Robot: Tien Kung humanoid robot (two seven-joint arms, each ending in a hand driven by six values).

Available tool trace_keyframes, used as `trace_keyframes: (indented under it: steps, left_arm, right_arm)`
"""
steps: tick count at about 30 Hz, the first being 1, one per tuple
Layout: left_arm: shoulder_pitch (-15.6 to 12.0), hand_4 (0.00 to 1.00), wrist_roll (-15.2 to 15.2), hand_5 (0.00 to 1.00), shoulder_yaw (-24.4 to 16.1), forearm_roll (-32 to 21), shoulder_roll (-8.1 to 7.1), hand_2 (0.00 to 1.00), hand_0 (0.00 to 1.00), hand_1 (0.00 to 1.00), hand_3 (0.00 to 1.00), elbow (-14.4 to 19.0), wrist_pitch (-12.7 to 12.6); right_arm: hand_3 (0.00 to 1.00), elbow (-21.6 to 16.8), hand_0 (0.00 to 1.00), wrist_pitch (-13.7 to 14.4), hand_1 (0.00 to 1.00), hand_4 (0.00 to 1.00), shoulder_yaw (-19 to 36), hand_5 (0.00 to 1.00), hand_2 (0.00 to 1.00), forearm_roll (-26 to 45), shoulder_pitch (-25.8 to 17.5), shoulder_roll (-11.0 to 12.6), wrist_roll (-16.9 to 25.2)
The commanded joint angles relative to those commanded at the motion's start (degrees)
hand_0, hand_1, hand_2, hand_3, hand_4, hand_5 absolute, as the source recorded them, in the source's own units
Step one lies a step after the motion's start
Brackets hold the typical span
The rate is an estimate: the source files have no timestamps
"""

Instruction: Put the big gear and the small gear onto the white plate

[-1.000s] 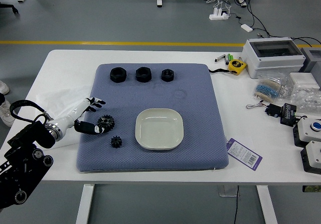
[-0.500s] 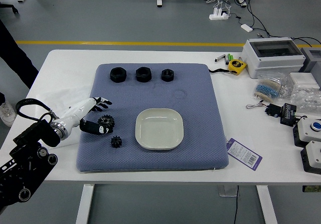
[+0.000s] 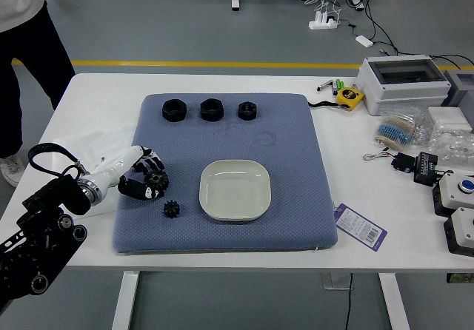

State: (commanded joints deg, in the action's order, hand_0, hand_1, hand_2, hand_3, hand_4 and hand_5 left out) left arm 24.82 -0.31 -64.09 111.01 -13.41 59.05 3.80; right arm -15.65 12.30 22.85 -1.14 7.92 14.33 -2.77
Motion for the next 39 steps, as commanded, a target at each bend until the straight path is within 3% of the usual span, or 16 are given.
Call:
trace_keyframes:
  steps: [3, 4, 9, 10, 23, 34, 39]
  left_arm:
    - [0.0, 0.827, -0.2, 0.061, 0.0, -0.1, 0.01, 0.547, 0.481, 0.496, 0.555, 0.0, -0.1]
    - [0.0, 0.675, -0.2, 0.002, 0.0, -0.1, 0.01, 0.489, 0.347, 0.421, 0.533, 0.0, -0.1]
    - [-0.3, 0.675, -0.7, 0.002, 0.2, -0.6, 0.35, 0.489, 0.347, 0.421, 0.533, -0.2, -0.7]
    - [-0.3, 0.640, -0.7, 0.002, 0.2, -0.7, 0.45, 0.431, 0.284, 0.348, 0.491, -0.3, -0.8]
    - [-0.3, 0.594, -1.1, 0.002, 0.1, -1.3, 0.59, 0.371, 0.262, 0.281, 0.438, -0.4, -1.2]
    - [-0.5, 0.618, -0.2, 0.002, -3.2, -0.6, 0.52, 0.365, 0.258, 0.272, 0.443, 4.8, -1.2]
    - [-0.1, 0.618, 0.3, 0.002, -1.1, -2.0, 0.46, 0.365, 0.258, 0.272, 0.443, 9.3, -1.6]
  right_arm:
    - [0.602, 0.0, 0.654, 0.0, 0.651, 0.855, 0.0, 0.702, 0.741, 0.0, 0.0, 0.0, 0.0]
    - [0.602, 0.0, 0.654, 0.0, 0.651, 0.854, 0.0, 0.701, 0.741, 0.0, 0.0, 0.0, 0.0]
    - [0.602, 0.0, 0.654, 0.0, 0.651, 0.854, 0.1, 0.701, 0.741, -0.1, 0.1, 0.1, 0.0]
    - [0.602, 0.0, 0.653, 0.0, 0.651, 0.855, 0.0, 0.697, 0.740, 0.0, 0.1, 0.1, 0.0]
    - [0.601, 0.0, 0.654, 0.0, 0.651, 0.855, 0.0, 0.696, 0.740, 0.0, 0.2, 0.1, 0.0]
    - [0.602, 0.0, 0.654, 0.1, 0.651, 0.856, 0.2, 0.696, 0.740, -0.2, 0.0, 0.1, -0.1]
    - [0.602, 0.0, 0.654, 0.1, 0.651, 0.856, 0.5, 0.696, 0.740, -0.7, -0.1, 0.0, -0.2]
